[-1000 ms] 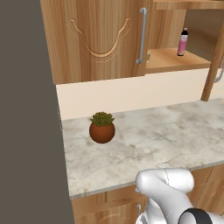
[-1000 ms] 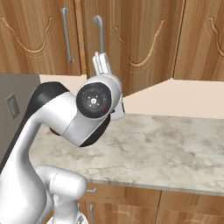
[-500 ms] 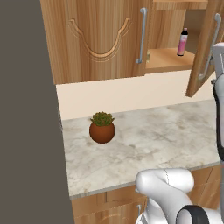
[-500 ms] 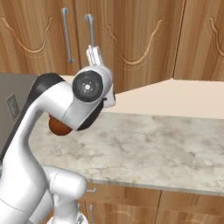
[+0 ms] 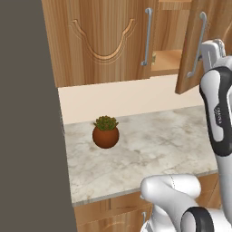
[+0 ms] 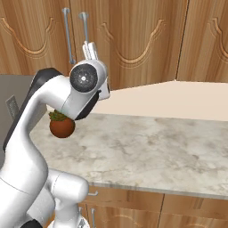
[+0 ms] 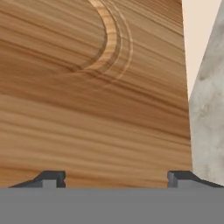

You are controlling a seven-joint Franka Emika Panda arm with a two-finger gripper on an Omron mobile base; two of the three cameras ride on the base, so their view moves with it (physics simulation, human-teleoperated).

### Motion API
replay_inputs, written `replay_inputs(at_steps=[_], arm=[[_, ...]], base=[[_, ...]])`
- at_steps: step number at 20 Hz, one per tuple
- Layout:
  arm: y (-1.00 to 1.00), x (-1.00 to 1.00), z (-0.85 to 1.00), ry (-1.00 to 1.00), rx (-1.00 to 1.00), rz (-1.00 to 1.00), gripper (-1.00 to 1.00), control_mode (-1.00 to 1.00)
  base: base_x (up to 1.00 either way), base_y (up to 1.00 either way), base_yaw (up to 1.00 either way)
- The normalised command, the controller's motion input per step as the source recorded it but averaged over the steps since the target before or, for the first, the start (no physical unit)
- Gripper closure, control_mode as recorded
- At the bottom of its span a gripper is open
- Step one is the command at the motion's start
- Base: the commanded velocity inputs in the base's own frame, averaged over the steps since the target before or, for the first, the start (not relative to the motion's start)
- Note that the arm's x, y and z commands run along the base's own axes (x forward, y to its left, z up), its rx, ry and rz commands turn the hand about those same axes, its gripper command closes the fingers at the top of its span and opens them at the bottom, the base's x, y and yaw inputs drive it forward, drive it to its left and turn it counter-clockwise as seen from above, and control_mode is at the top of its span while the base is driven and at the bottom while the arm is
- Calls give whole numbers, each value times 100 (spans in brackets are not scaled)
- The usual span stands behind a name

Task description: Pick the candle and candle from the dining table and place them in the open cabinet. Close the cabinet after placing the objects.

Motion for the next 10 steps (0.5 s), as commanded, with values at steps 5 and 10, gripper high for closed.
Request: replay_inputs(at_steps=[5,10], arm=[[13,75,-13,1,9,0,-100,-100],[9,75,-14,0,8,0,-100,-100]], base=[[0,0,0],[0,0,0]])
